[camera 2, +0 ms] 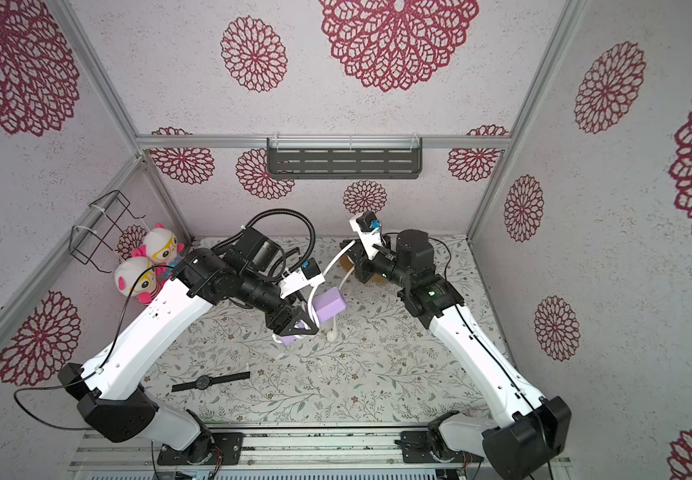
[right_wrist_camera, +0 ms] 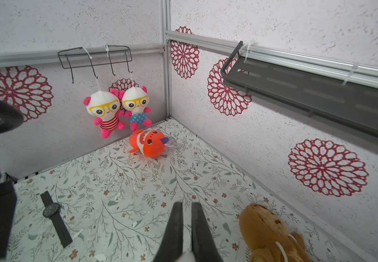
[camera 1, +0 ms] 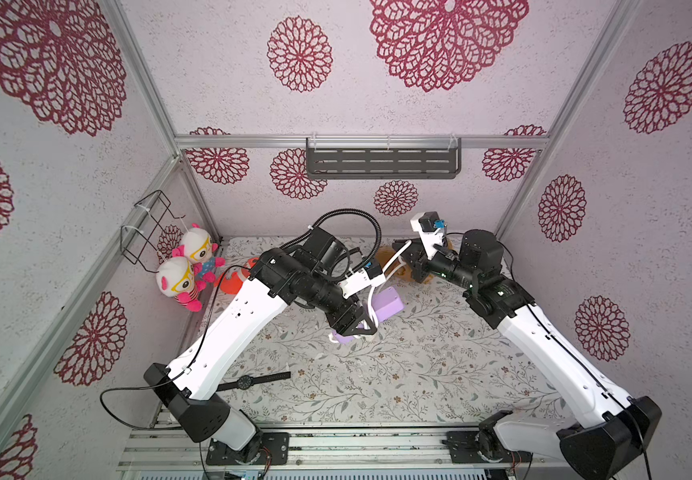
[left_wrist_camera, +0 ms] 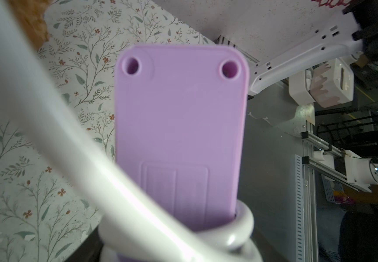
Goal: Unwrap the cord wrapped around the power strip
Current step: Unwrap the power cord from the power strip.
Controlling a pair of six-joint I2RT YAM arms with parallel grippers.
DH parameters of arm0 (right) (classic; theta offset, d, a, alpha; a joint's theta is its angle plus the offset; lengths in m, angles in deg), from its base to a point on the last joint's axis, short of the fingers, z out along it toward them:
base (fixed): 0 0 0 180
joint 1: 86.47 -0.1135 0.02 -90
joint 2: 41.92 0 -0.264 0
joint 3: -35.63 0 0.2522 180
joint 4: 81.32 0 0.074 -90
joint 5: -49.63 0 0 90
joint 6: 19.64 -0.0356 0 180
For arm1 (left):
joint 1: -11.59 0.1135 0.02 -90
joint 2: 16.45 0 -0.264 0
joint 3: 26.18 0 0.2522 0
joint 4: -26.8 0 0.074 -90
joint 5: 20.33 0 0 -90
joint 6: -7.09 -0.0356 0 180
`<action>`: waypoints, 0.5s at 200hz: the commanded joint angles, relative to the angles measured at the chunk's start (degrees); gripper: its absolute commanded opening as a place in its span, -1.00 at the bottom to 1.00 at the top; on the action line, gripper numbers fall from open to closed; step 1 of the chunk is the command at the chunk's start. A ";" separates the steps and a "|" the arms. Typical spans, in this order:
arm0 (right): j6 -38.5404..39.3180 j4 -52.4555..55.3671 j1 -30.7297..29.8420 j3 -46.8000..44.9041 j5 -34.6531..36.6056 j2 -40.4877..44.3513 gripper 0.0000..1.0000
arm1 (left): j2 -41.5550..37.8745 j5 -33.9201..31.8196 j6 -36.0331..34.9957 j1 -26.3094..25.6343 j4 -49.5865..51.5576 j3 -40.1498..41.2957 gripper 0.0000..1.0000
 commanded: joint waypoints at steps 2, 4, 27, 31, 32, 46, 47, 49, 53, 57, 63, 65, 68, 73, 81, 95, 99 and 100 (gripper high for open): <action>5.79 7.45 -0.12 2.43 0.85 5.37 -1.00 | -0.20 -7.76 4.09 -0.57 -4.86 0.74 -1.00; 6.02 8.13 -0.24 2.36 0.78 5.66 -1.00 | -0.23 -8.11 4.55 -0.58 -5.33 0.72 -1.00; 7.21 15.30 -1.20 0.60 0.94 9.43 -1.00 | -0.02 -11.96 8.49 -0.61 -9.57 1.08 -1.00; 7.06 16.37 -1.38 0.14 0.79 10.19 -1.00 | -0.05 -12.63 8.83 -0.56 -10.14 1.14 -1.00; 7.00 16.64 -1.43 0.06 0.77 10.33 -1.00 | -0.10 -12.77 8.90 -0.56 -10.26 1.10 -1.00; 5.99 19.48 -1.95 -1.95 0.36 12.91 -1.00 | -0.24 -14.82 9.75 -0.56 -11.71 0.86 -1.00; 5.90 19.65 -1.93 -2.12 0.34 13.05 -1.00 | -0.24 -14.88 9.81 -0.56 -11.79 0.83 -1.00; 5.72 20.00 -1.96 -2.47 0.27 13.42 -1.00 | -0.25 -15.20 9.85 -0.55 -11.96 0.79 -1.00; 5.34 20.55 -2.05 -3.34 0.23 14.12 -1.00 | -0.29 -15.65 9.87 -0.56 -12.18 0.63 -1.00; 4.88 20.96 -2.01 -4.25 0.29 14.66 -1.00 | -0.33 -16.12 9.88 -0.55 -12.41 0.46 -1.00; 3.80 21.13 -2.12 -5.96 0.52 15.68 -1.00 | -0.36 -16.92 9.86 -0.55 -12.81 0.27 -1.00; 3.46 21.05 -2.14 -6.75 0.54 15.99 -1.00 | -0.41 -17.16 9.86 -0.55 -13.01 0.23 -1.00; 2.76 20.82 -2.19 -7.85 0.63 16.37 -1.00 | -0.46 -17.55 9.86 -0.51 -13.22 0.34 -1.00; 1.50 20.28 -2.35 -9.93 0.67 17.01 -1.00 | -0.57 -18.22 9.80 -0.51 -13.76 0.41 -1.00; -0.81 18.51 -2.66 -13.90 0.66 17.96 -1.00 | -0.72 -19.16 9.46 -0.34 -14.57 0.69 -1.00; -6.45 12.18 -2.79 -21.49 1.35 19.79 -1.00 | -0.82 -21.17 8.92 -0.17 -15.40 0.58 -1.00; -8.13 9.92 -2.88 -23.42 1.44 20.21 -1.00 | -0.76 -21.69 8.75 -0.13 -15.51 0.55 -1.00; -8.46 9.24 -2.88 -23.93 1.36 20.31 -1.00 | -0.72 -21.78 8.65 -0.12 -15.54 0.54 -1.00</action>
